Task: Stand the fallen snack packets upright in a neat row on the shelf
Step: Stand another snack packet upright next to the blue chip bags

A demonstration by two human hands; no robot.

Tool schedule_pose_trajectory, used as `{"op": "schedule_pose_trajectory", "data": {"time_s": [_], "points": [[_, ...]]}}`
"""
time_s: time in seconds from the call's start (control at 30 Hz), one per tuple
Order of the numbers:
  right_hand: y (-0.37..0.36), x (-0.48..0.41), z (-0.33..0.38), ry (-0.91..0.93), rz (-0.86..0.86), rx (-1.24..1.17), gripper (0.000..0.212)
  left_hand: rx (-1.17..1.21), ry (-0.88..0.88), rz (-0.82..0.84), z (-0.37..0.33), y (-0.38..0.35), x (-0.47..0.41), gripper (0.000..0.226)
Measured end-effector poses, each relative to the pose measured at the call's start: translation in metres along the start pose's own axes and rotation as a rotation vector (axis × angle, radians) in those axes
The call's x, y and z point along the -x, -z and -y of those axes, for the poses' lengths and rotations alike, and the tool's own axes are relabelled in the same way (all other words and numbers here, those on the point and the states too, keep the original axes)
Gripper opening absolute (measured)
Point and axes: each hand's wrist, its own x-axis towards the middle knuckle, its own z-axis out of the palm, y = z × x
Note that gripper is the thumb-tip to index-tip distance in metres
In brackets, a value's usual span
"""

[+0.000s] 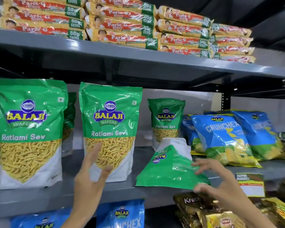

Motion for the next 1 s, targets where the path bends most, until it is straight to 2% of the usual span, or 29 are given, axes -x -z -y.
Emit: {"op": "schedule_pose_trajectory", "data": {"time_s": [0.07, 0.13, 0.23, 0.3, 0.4, 0.47, 0.5, 0.57, 0.6, 0.67, 0.73, 0.8, 0.9, 1.0], "points": [[0.012, 0.009, -0.012, -0.011, 0.069, 0.047, 0.052, 0.035, -0.036, 0.161, 0.002, -0.013, 0.006, 0.065], [0.015, 0.011, -0.020, 0.008, 0.067, 0.077, 0.050, 0.078, -0.031, 0.264, 0.009, -0.025, 0.006, 0.060], [0.015, 0.004, -0.025, 0.021, 0.022, 0.053, 0.037, 0.195, 0.037, 0.307, 0.016, -0.040, 0.005, 0.056], [0.015, -0.004, -0.023, 0.018, 0.020, 0.035, 0.036, 0.244, 0.067, 0.351, 0.016, -0.048, 0.001, 0.059], [0.012, -0.021, -0.018, 0.020, -0.003, 0.011, 0.043, 0.130, 0.082, 0.502, 0.010, -0.061, -0.008, 0.072], [0.010, -0.035, -0.017, 0.021, -0.046, -0.033, 0.045, 0.028, 0.049, 0.539, 0.004, -0.069, -0.013, 0.069], [0.009, -0.042, -0.017, 0.019, -0.064, -0.032, 0.039, -0.014, 0.026, 0.528, 0.002, -0.074, -0.016, 0.063], [0.008, -0.059, -0.017, 0.033, -0.087, -0.005, 0.012, -0.096, -0.004, 0.467, -0.004, -0.082, -0.024, 0.049], [0.010, -0.068, -0.019, 0.037, -0.093, -0.012, 0.006, -0.115, -0.011, 0.437, -0.005, -0.085, -0.030, 0.046], [0.014, -0.086, -0.021, 0.022, -0.145, -0.022, 0.021, -0.150, -0.048, 0.424, -0.011, -0.090, -0.039, 0.052], [0.021, -0.105, -0.021, 0.007, -0.182, -0.047, 0.017, -0.194, -0.103, 0.451, -0.016, -0.096, -0.048, 0.064], [0.028, -0.123, -0.019, 0.006, -0.194, -0.075, 0.017, -0.153, -0.119, 0.406, -0.021, -0.103, -0.060, 0.054], [0.040, -0.149, -0.019, 0.017, -0.207, -0.142, 0.025, -0.099, -0.124, 0.254, -0.031, -0.113, -0.088, 0.042], [0.055, -0.178, -0.022, -0.010, -0.232, -0.216, 0.022, -0.130, -0.176, 0.095, -0.050, -0.126, -0.124, 0.020]]}}
